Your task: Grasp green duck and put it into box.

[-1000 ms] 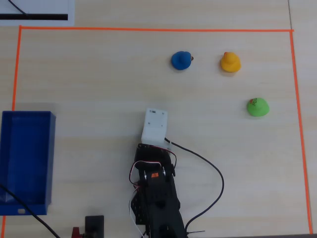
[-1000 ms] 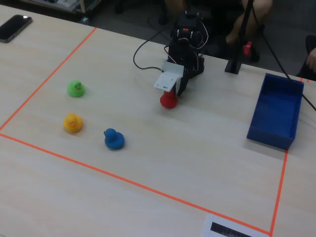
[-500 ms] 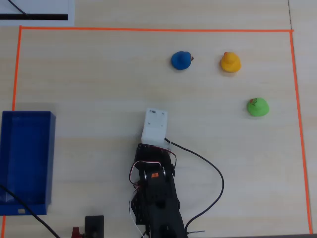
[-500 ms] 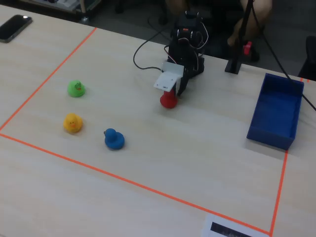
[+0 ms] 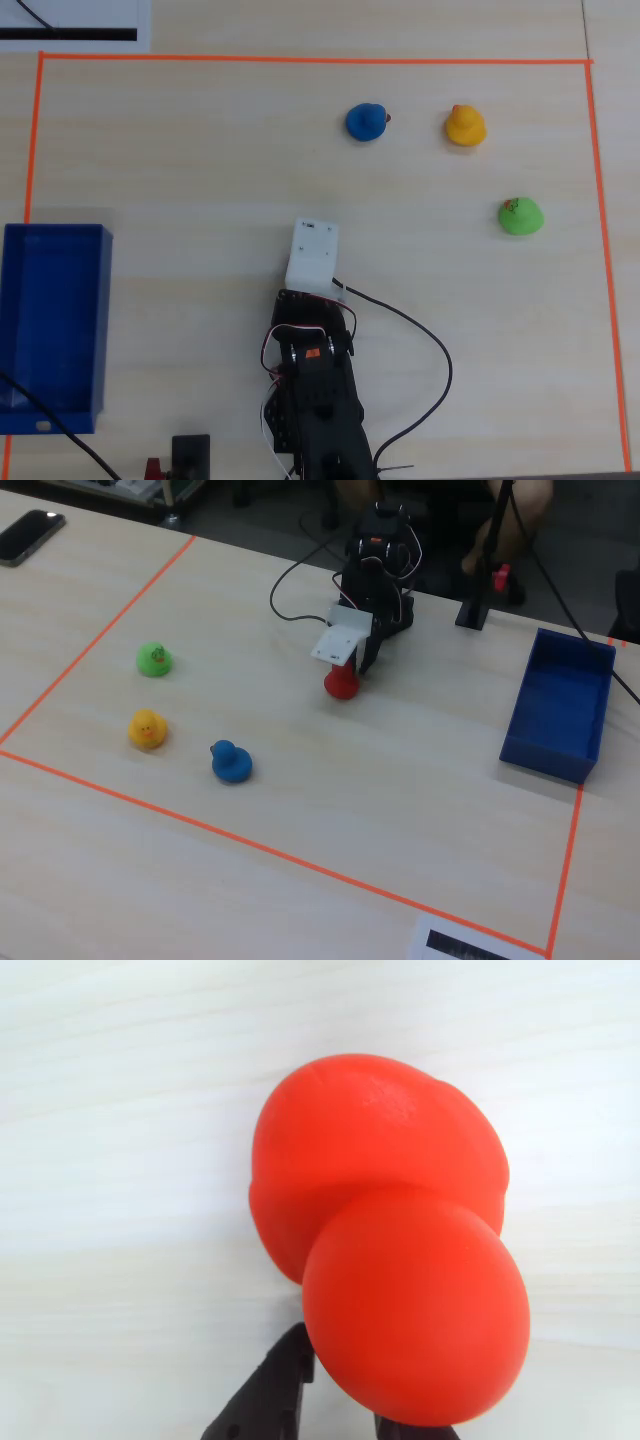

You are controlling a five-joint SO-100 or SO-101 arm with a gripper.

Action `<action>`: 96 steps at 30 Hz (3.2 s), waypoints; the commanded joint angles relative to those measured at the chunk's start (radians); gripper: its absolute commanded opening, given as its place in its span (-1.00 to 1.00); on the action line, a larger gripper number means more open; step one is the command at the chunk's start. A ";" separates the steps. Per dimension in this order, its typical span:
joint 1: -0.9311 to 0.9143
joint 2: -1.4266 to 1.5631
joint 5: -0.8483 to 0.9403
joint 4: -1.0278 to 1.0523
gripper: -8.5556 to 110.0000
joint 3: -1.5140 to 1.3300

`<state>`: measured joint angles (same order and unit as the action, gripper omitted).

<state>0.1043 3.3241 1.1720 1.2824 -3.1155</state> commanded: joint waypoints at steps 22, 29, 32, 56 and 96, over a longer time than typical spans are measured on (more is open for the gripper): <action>-0.002 -0.014 0.006 0.020 -0.81 0.005; -0.002 -0.014 0.006 0.020 -0.81 0.005; -0.002 -0.014 0.006 0.020 -0.79 0.005; -0.109 -0.126 0.147 0.110 -0.85 0.222; -1.051 -1.862 0.557 -0.723 -0.16 1.677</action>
<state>-0.8897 1.5110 1.6981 0.7409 -1.4880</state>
